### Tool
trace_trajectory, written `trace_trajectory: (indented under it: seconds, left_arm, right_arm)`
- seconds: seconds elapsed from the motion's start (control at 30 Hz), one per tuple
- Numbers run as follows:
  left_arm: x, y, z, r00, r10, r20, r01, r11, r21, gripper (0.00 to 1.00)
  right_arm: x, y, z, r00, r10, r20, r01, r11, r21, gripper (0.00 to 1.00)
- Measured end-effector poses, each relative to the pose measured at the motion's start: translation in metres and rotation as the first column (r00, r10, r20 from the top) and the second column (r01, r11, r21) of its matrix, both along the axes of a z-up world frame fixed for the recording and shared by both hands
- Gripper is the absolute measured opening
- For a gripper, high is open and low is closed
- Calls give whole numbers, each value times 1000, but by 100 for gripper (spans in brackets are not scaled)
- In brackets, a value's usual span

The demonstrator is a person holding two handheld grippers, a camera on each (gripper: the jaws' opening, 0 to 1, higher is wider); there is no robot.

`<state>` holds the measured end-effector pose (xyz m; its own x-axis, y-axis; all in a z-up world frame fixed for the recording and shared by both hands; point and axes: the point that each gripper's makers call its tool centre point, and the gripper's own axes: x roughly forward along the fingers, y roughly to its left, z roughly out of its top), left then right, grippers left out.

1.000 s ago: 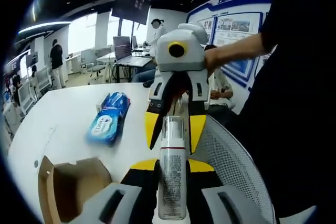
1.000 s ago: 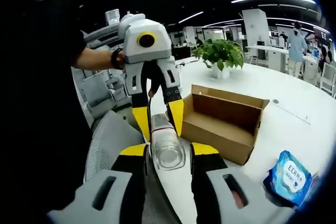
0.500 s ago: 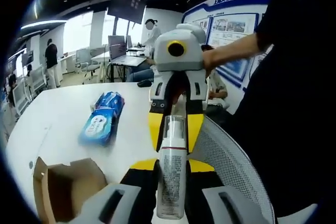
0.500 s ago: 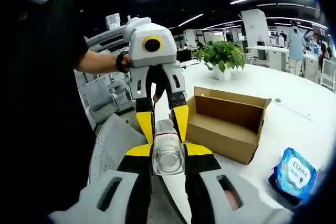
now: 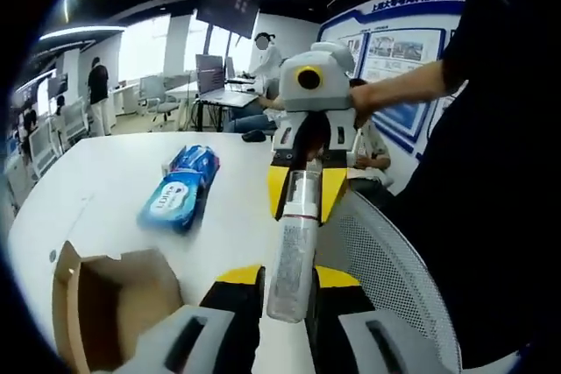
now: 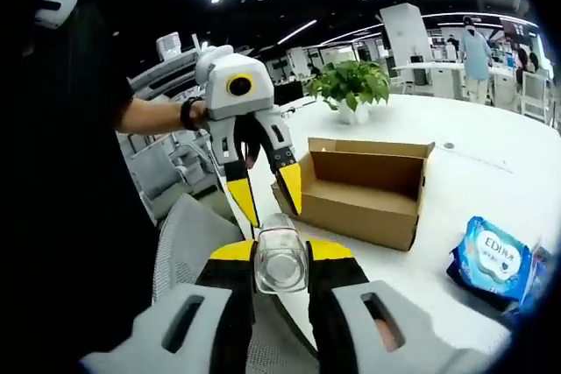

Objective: Operate the shoe box by opening the lid, removing the specified soft item, and placing it in the target area until the item is outside and the box remains undamaged.

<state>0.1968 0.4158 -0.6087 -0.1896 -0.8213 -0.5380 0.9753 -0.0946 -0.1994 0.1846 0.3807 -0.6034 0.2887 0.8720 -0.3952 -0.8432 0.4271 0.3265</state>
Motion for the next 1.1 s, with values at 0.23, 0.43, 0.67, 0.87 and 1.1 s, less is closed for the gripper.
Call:
trace_trajectory:
  seconds: [0.23,0.43,0.67,0.87,1.1]
  left_arm:
    - [12,14,4,984,166,-59,-169,984,-55,22]
    - [23,30,2,951,296,-88,-302,950,-74,23]
    - [41,55,-3,882,459,-109,-468,880,-85,25]
    - [56,76,-8,810,572,-128,-584,807,-88,28]
    - [61,89,-14,739,653,-165,-670,737,-85,28]
  right_arm:
    - [1,-19,-10,997,-61,-35,61,998,-13,18]
    - [0,-31,-14,994,-94,-50,94,996,-10,18]
    - [1,-40,-16,991,-114,-71,114,993,-7,19]
    - [3,-45,-20,988,-125,-92,126,992,-3,19]
    - [7,-51,-25,985,-140,-105,139,990,-12,19]
